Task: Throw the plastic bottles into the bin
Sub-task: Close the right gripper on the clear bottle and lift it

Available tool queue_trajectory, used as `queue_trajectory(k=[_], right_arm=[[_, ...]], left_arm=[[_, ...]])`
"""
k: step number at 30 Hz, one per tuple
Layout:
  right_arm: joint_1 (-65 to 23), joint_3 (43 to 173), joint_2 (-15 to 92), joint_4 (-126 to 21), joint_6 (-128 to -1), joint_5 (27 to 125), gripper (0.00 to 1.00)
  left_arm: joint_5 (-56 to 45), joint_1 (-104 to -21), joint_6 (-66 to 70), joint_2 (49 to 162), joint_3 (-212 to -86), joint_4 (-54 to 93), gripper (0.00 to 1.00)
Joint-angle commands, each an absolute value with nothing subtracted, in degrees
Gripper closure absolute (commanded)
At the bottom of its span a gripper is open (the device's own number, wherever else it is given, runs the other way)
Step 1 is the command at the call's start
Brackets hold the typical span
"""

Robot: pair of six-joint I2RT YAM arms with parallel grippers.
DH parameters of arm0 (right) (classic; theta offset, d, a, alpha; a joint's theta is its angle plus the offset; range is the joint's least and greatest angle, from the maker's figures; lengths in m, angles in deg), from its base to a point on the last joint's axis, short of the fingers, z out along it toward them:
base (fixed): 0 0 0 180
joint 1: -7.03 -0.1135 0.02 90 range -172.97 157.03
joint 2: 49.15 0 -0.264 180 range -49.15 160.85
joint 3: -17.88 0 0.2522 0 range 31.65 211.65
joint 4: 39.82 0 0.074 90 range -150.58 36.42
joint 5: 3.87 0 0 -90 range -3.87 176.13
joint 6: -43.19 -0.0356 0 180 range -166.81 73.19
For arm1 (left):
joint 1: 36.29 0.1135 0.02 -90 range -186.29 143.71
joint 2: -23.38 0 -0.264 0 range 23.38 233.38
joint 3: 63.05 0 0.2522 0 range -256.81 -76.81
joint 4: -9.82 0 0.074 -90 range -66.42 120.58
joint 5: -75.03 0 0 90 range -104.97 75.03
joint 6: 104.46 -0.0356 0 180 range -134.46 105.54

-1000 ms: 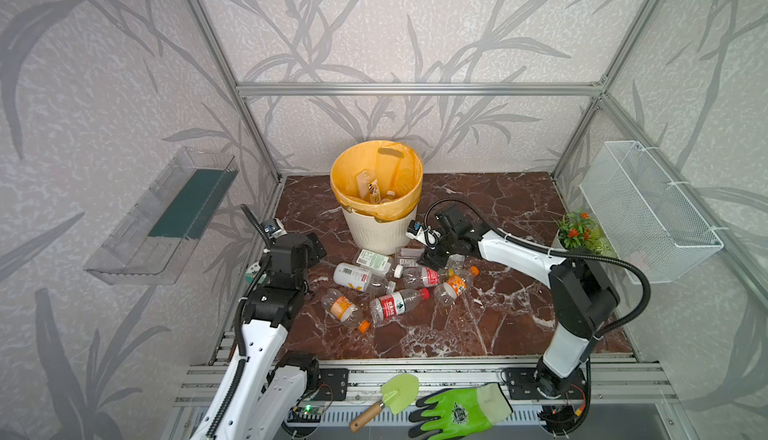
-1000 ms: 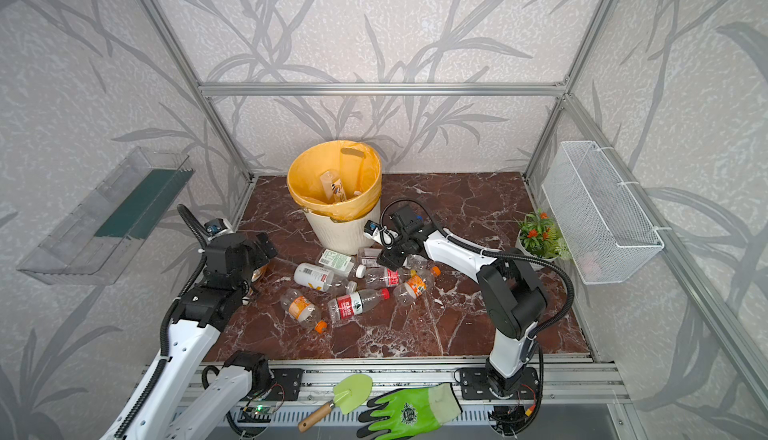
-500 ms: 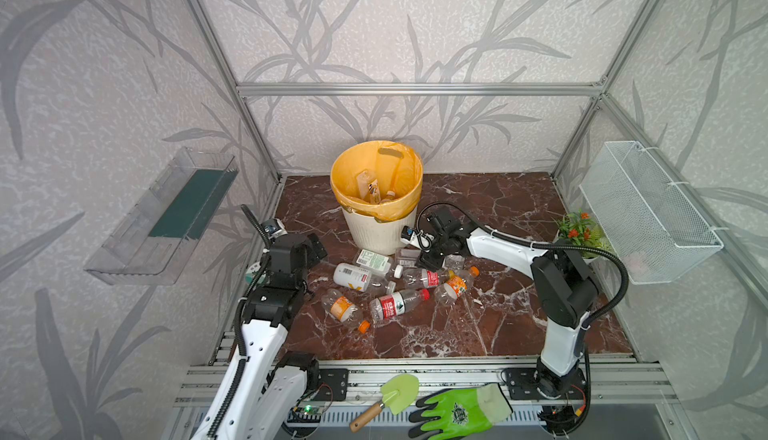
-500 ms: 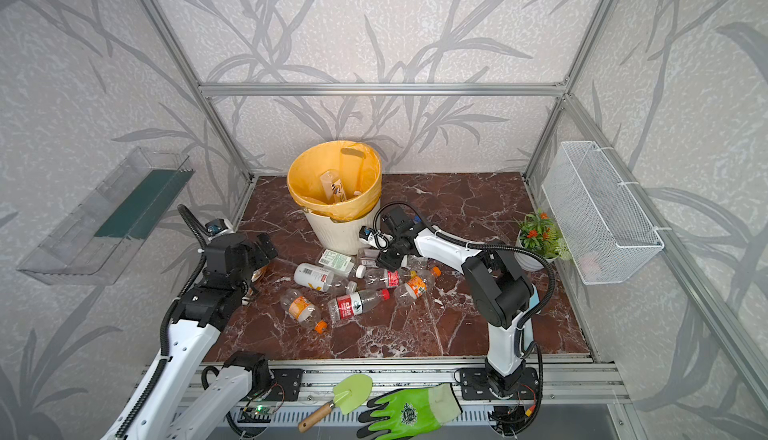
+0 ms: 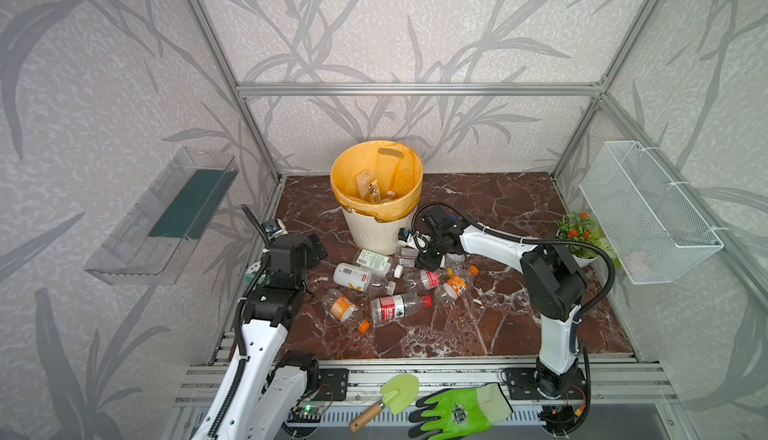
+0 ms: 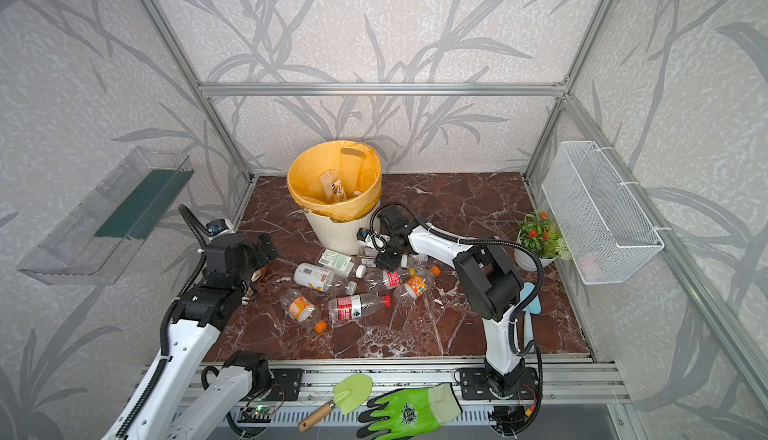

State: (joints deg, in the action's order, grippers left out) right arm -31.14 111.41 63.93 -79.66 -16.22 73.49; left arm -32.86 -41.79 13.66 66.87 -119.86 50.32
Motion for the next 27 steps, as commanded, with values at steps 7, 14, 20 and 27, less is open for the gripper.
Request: queue_trajectory(k=[7,14,20,27], right_arm=[[-31.47,112.15,63.47,-81.03,-15.52,72.48,0.54],[-31.47,111.11,60.63,-79.79,-16.13,71.76,0.62],[-31.49,107.97,55.27,-76.34,-17.83,71.97,0.65],[-31.39,99.77,43.77,-68.75,-20.77,73.87,0.69]], left_arm=[[-33.24,-41.55,14.31,65.98,-120.48,52.23,0.01],[-32.99,-41.5,15.12,65.92,-120.1,52.56,0.01],[-33.92,-41.52,17.07,65.29,-118.9,53.41,0.01],[-34.65,-41.52,19.57,65.09,-117.6,54.11,0.01]])
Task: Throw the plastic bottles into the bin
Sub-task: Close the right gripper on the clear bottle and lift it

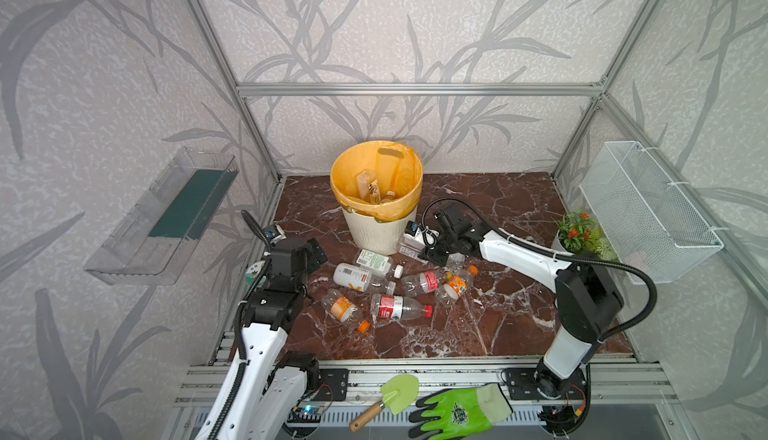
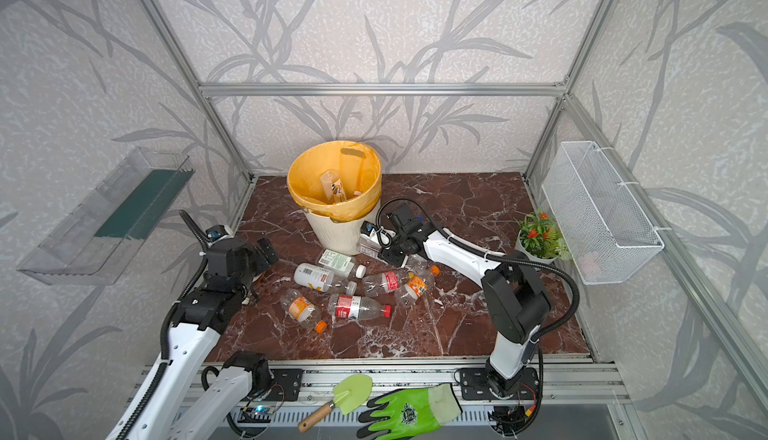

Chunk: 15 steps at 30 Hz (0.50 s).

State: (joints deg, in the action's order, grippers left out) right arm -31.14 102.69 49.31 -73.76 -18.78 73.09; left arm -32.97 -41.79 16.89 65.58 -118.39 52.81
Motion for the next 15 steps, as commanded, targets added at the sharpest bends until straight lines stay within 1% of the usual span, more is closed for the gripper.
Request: queue_trajectory(k=[1,7,10,15], right_arm=[[-31.3,98.18,41.96,-67.27,-21.19,74.0,0.69],[-29.37,88.16,28.67,-58.26,-23.97,72.55,0.7],[-26.66,85.63,22.3,-56.82,-26.99,71.36,0.7],[-23.65,84.46,12.44,-52.26,-31.37,73.01,0.73]], left_arm=[[-34.67,-41.56,19.64,65.2,-117.46,54.17,0.01],[-35.53,-41.4,20.09,64.9,-117.58,54.82,0.01],[-35.84,-41.42,19.93,64.87,-118.03,55.23,0.01],[-35.75,-41.45,19.86,64.58,-118.58,55.67,0.01]])
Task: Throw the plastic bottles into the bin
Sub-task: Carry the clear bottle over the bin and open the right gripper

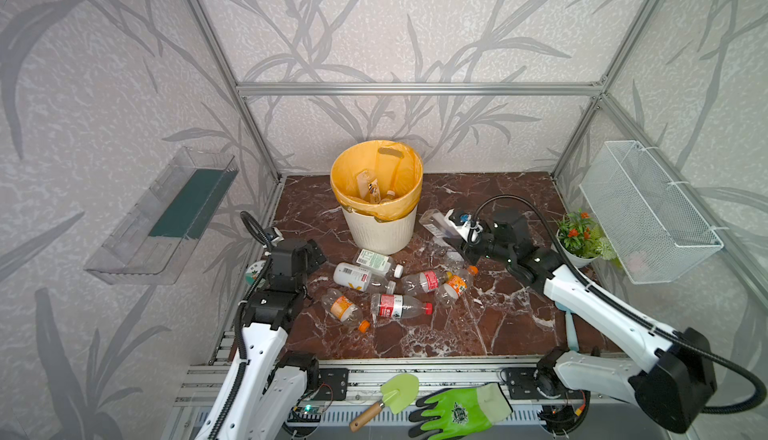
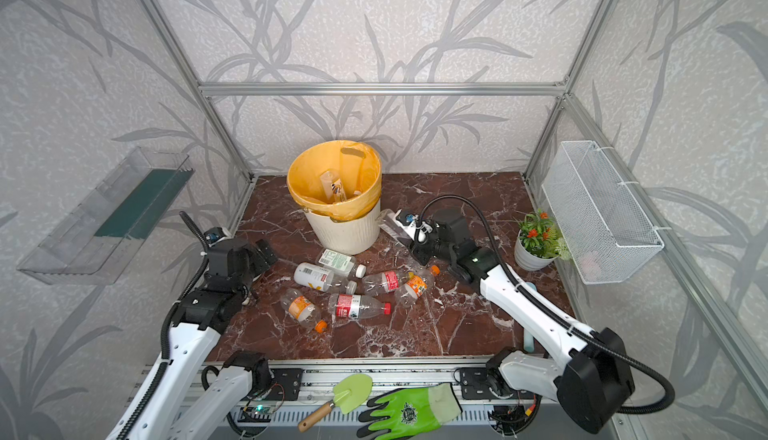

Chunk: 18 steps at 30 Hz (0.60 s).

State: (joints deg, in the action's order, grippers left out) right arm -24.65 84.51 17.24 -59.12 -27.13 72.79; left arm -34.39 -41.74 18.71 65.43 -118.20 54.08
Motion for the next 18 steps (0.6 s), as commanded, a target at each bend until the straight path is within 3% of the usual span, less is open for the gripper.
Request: queue_trajectory(k=[1,9,18], right_arm=[[-22.9,84.53,10.9,-49.56,-33.37,73.44,0.73],[-22.14,93.88,12.35,-28.24,-44.59,76.83,0.72],[-24.94,112.86,35.01,-18.92,-61.16,67.94,0.71]], left_arm=[[-35.63,-41.45,19.74,64.53,-118.58,55.5,0.01],[-31.66,-41.49,16.77,64.52,-118.12,54.29,0.01],[-31.51,-41.54,16.88,62.12,-116.92,55.56,0.01]])
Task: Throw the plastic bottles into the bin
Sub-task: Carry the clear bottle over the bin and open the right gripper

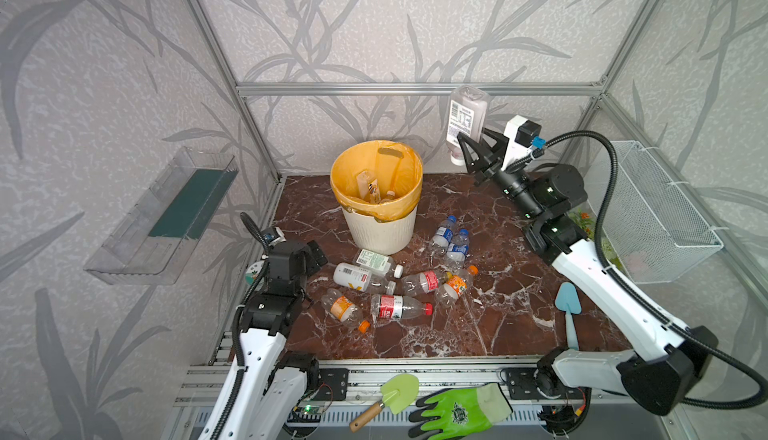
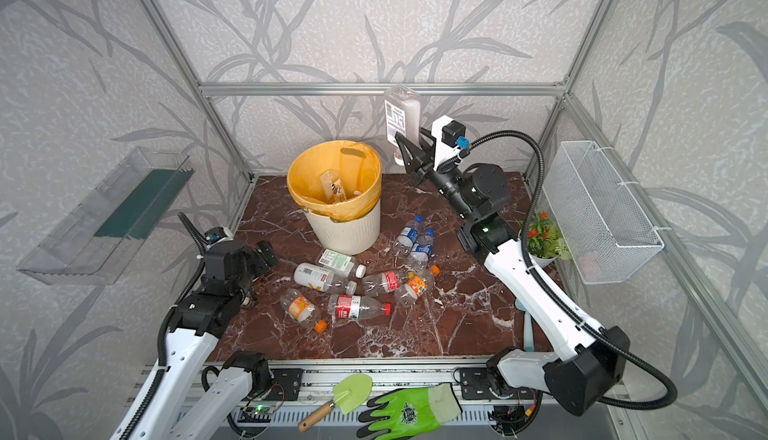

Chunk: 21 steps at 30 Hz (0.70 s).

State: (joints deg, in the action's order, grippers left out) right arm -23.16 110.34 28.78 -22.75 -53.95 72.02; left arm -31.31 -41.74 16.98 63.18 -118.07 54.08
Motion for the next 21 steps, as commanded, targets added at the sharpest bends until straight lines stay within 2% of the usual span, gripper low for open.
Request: queue_trajectory(k=[1,5,8,11,13,16,21], right_arm=[[-26.33,114.8,38.79,-19.79,-61.53,67.27,0.7],[-28.97,122.46,51.02,-26.31,-61.98,63.45,0.62],[-28.7,125.66,54.35,-30.98,-59.46,65.34,0.4],[-27.55,128.21,50.89,-35.14,-54.37,68.44,0.19],[-26.71,130.0,46.68,-37.46,-50.53,70.65,0.14],[-26.02,130.34,41.42,-39.32,-46.77,72.01,0.12],[-25.61,122.73,32.03,-38.73,-42.54,75.47,0.1]], left_arm=[[-31.54,-41.52,17.01,62.06,-116.84,55.55,0.01],[-31.12,-41.56,17.27,62.12,-116.63,55.13,0.01],[-30.77,-41.63,16.96,62.47,-117.31,55.39,0.01],[-31.22,-41.57,15.95,62.33,-118.44,56.39,0.01],[-31.48,-41.65,15.64,62.05,-118.61,56.56,0.01],[-31.34,-41.6,15.59,61.41,-118.74,56.54,0.01],[-31.19,-41.75,15.16,60.65,-118.74,56.29,0.01]])
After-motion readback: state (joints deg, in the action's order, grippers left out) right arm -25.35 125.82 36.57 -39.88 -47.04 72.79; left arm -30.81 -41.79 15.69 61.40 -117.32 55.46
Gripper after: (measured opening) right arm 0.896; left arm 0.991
